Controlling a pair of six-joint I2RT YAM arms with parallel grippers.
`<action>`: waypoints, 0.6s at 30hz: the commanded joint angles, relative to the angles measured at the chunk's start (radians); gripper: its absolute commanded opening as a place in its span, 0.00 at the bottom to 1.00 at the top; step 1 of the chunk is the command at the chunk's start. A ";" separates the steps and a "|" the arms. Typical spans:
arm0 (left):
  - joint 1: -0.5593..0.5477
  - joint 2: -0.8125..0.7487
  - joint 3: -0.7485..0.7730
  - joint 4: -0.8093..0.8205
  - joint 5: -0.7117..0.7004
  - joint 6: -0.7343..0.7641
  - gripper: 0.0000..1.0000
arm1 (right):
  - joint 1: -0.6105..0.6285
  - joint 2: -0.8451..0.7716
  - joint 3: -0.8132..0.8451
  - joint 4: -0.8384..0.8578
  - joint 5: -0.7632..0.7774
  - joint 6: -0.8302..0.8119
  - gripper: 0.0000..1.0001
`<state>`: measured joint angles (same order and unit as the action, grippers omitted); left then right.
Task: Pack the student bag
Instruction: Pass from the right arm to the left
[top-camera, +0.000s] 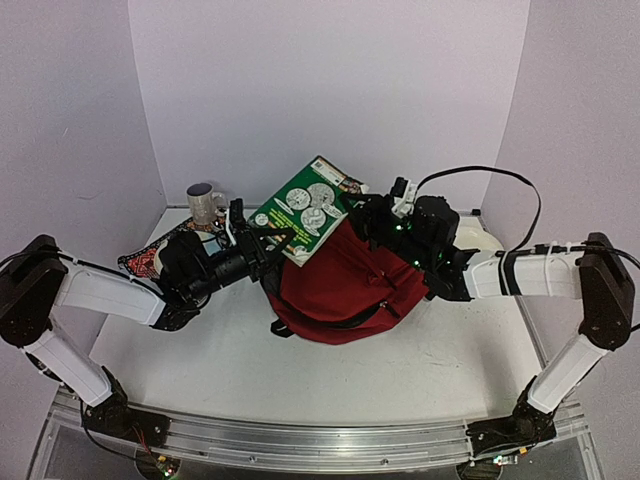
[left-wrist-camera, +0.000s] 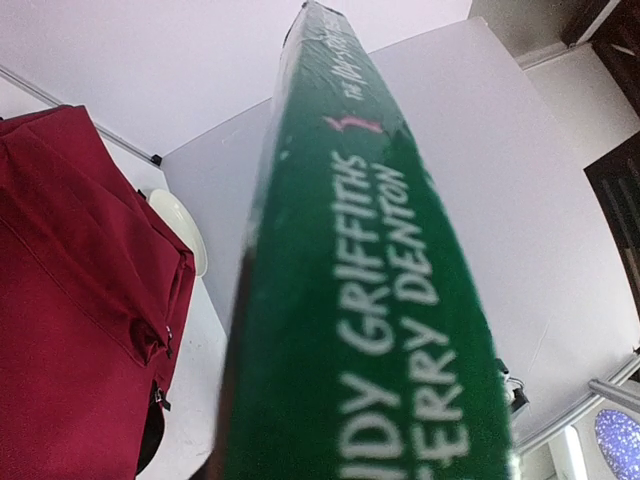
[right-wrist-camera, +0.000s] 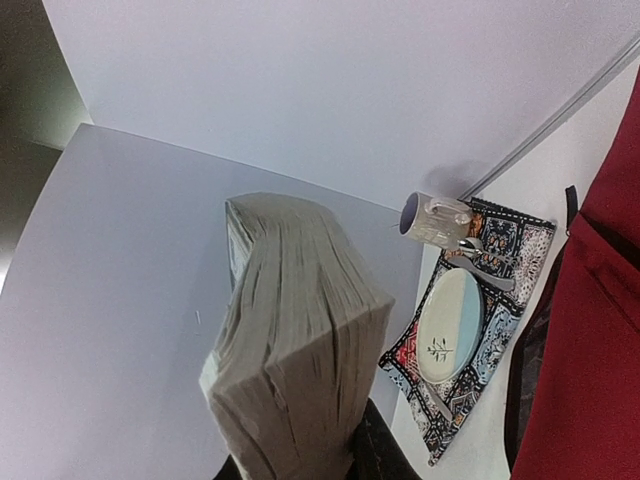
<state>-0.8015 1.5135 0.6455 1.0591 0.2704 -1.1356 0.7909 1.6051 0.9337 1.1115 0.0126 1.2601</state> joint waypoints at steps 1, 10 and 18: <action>0.012 -0.015 -0.019 0.103 0.008 0.005 0.08 | 0.004 -0.003 -0.012 0.158 0.008 -0.069 0.14; 0.149 -0.069 -0.121 0.088 0.044 -0.045 0.00 | -0.031 -0.036 0.066 -0.184 -0.148 -0.491 0.84; 0.293 -0.135 -0.137 -0.091 0.130 -0.043 0.00 | -0.024 -0.025 0.275 -0.815 -0.181 -0.990 0.97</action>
<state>-0.5618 1.4558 0.4835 0.9345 0.3278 -1.1845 0.7580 1.6089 1.0851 0.6304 -0.1317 0.5902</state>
